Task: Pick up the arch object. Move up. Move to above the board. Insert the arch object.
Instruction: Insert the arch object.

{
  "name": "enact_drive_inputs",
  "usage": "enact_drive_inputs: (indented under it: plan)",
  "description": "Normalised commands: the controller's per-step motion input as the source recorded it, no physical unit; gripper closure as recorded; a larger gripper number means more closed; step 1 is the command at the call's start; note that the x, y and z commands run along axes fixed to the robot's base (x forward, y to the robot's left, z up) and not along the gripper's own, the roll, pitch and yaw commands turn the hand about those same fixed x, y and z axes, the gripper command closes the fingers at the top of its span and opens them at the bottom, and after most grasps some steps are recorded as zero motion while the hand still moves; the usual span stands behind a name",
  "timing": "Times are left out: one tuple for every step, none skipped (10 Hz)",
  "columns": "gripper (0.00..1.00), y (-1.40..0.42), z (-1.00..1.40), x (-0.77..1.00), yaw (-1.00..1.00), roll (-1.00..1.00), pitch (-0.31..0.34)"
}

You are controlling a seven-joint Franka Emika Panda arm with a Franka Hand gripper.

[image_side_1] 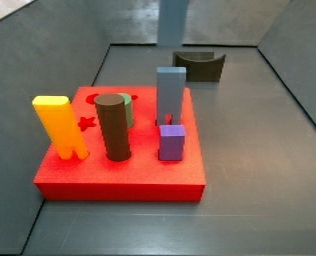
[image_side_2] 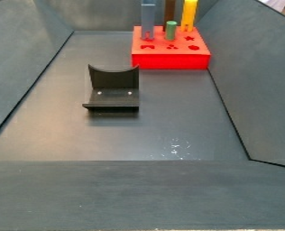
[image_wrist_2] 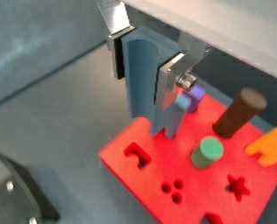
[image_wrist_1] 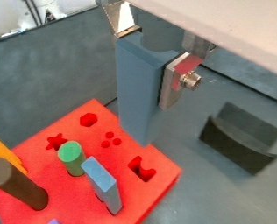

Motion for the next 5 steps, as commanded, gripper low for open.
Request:
enact_drive_inputs:
  plan:
    - [1.00,0.10,-0.78,-0.24,0.23,0.24,-0.020]
    - [1.00,0.01,-0.75,0.08,0.00,0.00,-0.003]
    - [1.00,0.00,-0.64,0.25,-0.27,-0.03,-0.003]
    - [1.00,0.00,-0.60,0.25,-0.35,-0.07,-0.009]
    - [1.00,0.10,-0.51,0.15,-0.22,0.00,0.000]
